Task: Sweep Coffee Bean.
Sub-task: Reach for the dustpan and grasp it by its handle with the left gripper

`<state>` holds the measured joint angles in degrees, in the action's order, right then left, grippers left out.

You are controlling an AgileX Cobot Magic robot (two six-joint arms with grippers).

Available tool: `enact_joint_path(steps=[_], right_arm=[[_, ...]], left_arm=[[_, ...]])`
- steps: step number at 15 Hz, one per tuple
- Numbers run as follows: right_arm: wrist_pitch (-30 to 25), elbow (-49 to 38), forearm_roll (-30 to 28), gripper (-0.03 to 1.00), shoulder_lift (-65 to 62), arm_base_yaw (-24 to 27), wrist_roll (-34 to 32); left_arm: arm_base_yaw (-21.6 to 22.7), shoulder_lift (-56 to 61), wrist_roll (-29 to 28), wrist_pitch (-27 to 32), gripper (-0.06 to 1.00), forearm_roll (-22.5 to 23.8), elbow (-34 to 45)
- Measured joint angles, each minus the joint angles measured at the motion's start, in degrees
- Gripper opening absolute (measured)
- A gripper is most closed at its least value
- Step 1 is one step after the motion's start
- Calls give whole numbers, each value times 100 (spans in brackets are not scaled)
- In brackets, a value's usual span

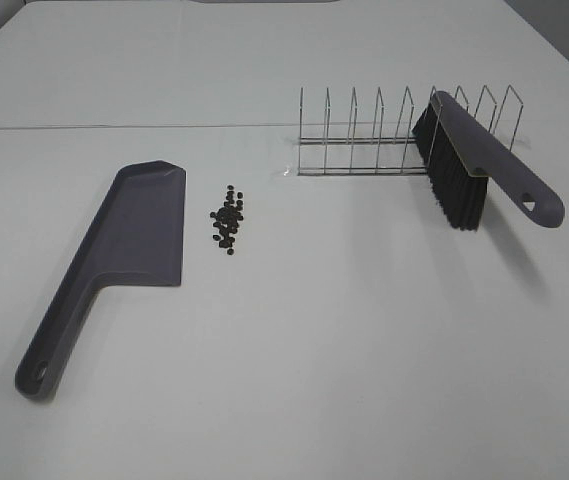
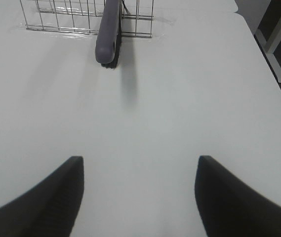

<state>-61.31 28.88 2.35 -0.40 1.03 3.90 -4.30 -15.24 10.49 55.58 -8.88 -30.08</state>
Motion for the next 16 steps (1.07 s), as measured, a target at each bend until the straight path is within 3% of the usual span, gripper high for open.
enact_joint_path(steps=[3, 5, 7, 13, 16], right_arm=[[0, 0, 0, 62, 0, 0, 0], [0, 0, 0, 62, 0, 0, 0], [0, 0, 0, 62, 0, 0, 0], [0, 0, 0, 62, 0, 0, 0], [0, 0, 0, 62, 0, 0, 0]], left_arm=[[0, -894, 0, -630, 65, -34, -17], [0, -2126, 0, -1312, 65, -138, -86], [0, -2785, 0, -1541, 65, -149, -264], [0, -5094, 0, -1667, 65, -350, -1536], [-6, -6320, -298, -1627, 65, -355, -2206]])
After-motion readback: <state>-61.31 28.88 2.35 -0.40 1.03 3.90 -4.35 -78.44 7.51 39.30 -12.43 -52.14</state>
